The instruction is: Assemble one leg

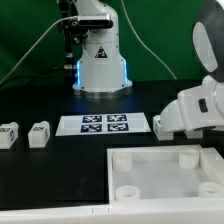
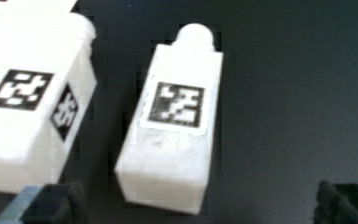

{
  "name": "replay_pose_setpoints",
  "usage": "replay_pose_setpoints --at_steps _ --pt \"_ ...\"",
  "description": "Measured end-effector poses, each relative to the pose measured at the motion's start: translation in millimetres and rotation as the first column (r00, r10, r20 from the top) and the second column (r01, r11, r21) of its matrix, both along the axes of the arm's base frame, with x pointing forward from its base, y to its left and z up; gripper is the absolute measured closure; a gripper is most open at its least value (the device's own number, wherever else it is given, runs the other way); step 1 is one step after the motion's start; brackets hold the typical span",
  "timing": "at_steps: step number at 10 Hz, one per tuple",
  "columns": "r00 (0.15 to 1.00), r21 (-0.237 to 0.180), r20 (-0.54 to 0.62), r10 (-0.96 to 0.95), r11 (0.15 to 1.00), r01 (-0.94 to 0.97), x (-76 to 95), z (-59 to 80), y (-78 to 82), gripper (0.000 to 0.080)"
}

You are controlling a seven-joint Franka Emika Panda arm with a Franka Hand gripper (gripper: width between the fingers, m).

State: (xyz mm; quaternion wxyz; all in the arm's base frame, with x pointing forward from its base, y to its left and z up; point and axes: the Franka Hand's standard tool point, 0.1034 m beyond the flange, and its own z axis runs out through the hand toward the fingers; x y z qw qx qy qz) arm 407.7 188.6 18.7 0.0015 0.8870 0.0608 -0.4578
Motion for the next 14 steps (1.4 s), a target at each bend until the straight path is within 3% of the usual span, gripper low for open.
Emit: replay_pose_setpoints --at_steps 3,9,11,12,13,14 --pt "1.000 -0.004 0.005 0.018 1.000 -0.018 -26.8 -7.1 7.1 0.0150" --pt "1.000 -0.005 -0.013 0.024 1.000 -0.025 -37.6 -9.6 1.9 0.0150" --pt "1.000 -0.005 -0.014 0.025 1.000 -0.025 -37.8 -9.8 1.9 0.0394" --pt "1.000 -0.005 -0.014 0.025 1.000 -0.025 -37.9 -9.9 1.9 0.0394" --pt "1.000 -0.005 -0.014 0.024 1.000 -0.025 -37.9 -9.9 1.9 0.0511" --pt "1.000 -0.005 -0.014 0.025 1.000 -0.025 -37.9 -9.9 1.9 0.0511"
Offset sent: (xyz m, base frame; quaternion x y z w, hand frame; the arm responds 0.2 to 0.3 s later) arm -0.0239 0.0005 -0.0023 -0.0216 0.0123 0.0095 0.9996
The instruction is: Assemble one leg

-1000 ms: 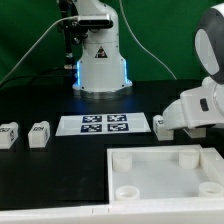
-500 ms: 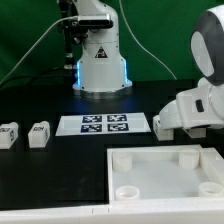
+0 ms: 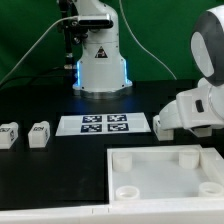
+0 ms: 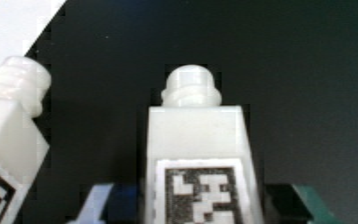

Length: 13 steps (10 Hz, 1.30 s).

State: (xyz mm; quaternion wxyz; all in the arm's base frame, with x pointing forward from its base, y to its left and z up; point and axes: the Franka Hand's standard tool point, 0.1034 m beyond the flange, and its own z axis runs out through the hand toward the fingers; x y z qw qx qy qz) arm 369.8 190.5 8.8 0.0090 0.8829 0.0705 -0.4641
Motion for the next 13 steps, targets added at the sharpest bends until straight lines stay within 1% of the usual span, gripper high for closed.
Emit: replay_pose_setpoints --at_steps 7,8,9,10,11,12,13 --pt "1.000 0.004 0.005 0.006 1.000 -0.006 1.8 0.6 -1.0 0.0509" --pt "0.998 0.023 0.044 0.045 0.999 -0.046 14.4 9.8 -8.1 0.0509" --pt "0.998 0.036 0.051 0.041 0.998 -0.043 24.8 27.4 -17.8 0.0509" --pt "0.997 0.042 0.073 0.022 0.999 -0.025 36.5 39.6 -26.5 0.0509" --pt "0.978 0.066 0.210 -0.003 0.998 -0.011 59.5 49.6 -29.3 0.0509" --pt "0.948 0.085 0.317 -0.017 0.996 -0.011 72.3 73.6 -41.5 0.0509" --pt "0.927 0.091 0.373 -0.034 0.996 0.000 82.2 91.3 -56.2 0.0509"
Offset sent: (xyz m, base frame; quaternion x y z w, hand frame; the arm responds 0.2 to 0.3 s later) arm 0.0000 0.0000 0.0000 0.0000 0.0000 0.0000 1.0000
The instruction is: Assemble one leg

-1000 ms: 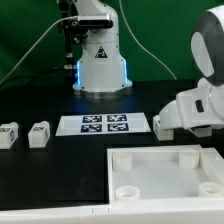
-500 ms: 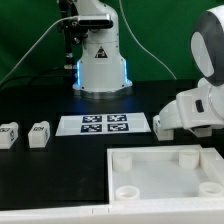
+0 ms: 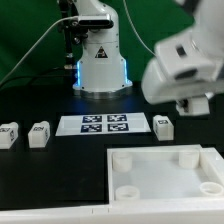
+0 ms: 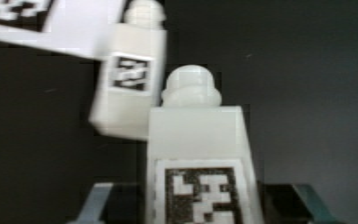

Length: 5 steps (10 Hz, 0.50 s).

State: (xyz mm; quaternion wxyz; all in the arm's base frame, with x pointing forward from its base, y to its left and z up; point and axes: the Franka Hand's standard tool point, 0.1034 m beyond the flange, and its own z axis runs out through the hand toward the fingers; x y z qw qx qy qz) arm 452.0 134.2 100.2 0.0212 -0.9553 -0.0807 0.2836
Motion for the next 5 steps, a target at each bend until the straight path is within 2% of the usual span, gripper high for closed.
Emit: replay_pose_setpoints --at_steps 1,2,3,4,5 --pt "0.996 0.012 0.084 -0.025 1.000 0.024 19.3 11.8 -6.6 0.0509" --pt "0.981 0.022 0.189 -0.042 0.999 0.039 36.3 31.7 -10.7 0.0509" --pt "0.963 0.029 0.265 -0.047 0.999 0.041 44.9 46.4 -10.2 0.0509" --pt "0.926 0.048 0.372 -0.058 0.998 0.043 54.8 46.5 -8.3 0.0509" --pt "0.874 0.065 0.481 -0.069 0.997 0.043 56.7 45.9 -9.1 0.0509"
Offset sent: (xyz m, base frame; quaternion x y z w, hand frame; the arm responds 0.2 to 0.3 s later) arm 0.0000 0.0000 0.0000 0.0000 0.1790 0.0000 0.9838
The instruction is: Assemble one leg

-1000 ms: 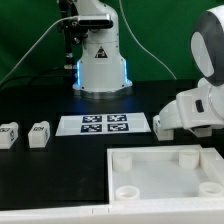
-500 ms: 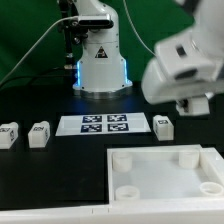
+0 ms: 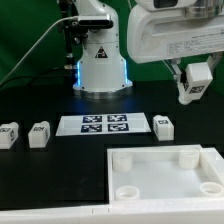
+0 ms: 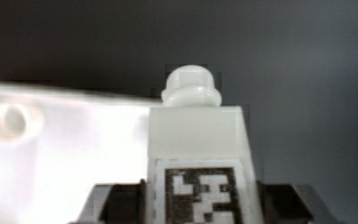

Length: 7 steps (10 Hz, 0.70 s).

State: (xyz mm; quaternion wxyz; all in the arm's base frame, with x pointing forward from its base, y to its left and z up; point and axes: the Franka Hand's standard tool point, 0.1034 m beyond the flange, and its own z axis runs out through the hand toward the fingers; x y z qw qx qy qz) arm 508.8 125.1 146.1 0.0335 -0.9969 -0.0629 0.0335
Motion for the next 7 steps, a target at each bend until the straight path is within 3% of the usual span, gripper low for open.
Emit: replay_pose_setpoints --at_steps 4,5,6,7 --pt "0.928 0.057 0.371 -0.026 0.998 0.006 0.5 -1.6 -0.3 0.0509" --pt "0.897 0.058 0.441 -0.009 0.998 -0.019 10.5 2.9 -4.3 0.0509" --pt "0.856 0.055 0.517 -0.003 0.998 -0.029 39.2 12.9 -14.9 0.0509" --pt "0.871 0.053 0.491 -0.007 0.998 -0.023 60.8 12.7 -16.6 0.0509"
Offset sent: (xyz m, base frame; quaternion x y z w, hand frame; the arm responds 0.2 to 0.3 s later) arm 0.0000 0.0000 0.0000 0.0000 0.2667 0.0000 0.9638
